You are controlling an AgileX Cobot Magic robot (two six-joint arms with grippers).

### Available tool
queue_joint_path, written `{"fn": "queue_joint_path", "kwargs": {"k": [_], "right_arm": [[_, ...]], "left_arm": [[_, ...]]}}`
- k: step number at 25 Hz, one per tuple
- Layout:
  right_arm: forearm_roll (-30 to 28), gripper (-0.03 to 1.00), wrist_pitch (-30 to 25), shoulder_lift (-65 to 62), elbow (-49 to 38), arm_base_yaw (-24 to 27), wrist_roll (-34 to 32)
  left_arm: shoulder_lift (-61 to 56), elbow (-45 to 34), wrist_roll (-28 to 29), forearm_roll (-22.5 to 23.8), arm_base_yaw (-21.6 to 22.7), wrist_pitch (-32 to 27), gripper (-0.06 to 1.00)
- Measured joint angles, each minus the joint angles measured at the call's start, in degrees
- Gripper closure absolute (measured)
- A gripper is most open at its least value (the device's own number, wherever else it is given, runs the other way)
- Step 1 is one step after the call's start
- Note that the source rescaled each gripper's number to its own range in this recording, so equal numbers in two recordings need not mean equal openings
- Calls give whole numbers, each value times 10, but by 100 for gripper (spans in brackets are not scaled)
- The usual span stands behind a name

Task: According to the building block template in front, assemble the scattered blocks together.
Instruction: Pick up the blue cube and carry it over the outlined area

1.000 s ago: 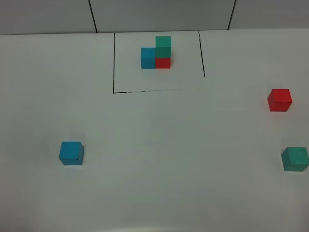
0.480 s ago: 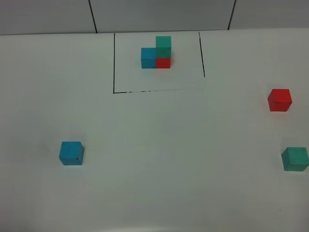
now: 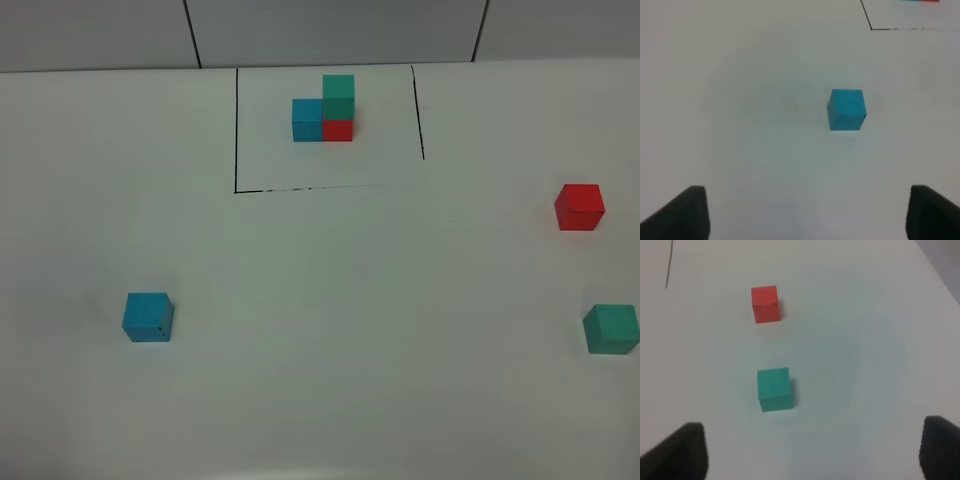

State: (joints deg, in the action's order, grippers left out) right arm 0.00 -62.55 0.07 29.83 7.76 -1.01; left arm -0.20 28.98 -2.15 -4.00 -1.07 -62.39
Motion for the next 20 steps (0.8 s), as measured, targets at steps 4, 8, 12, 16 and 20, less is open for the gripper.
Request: {"fn": "queue_joint_path", "kwargs": {"k": [4,8,12,16,20], "right_arm": [[0,23,0,0,0,0,0],[0,23,0,0,0,0,0],[0,23,0,0,0,0,0],[0,23,0,0,0,0,0],[0,23,0,0,0,0,-1]], "left_arm": [[12,7,-2,7,0,17,-3],[76,19,-2,13,0,59,-3],[200,33,-2,14,0,98,-3],[357,65,-2,-14,0,115,-3],[532,106,-2,-69,0,111,-3]]}}
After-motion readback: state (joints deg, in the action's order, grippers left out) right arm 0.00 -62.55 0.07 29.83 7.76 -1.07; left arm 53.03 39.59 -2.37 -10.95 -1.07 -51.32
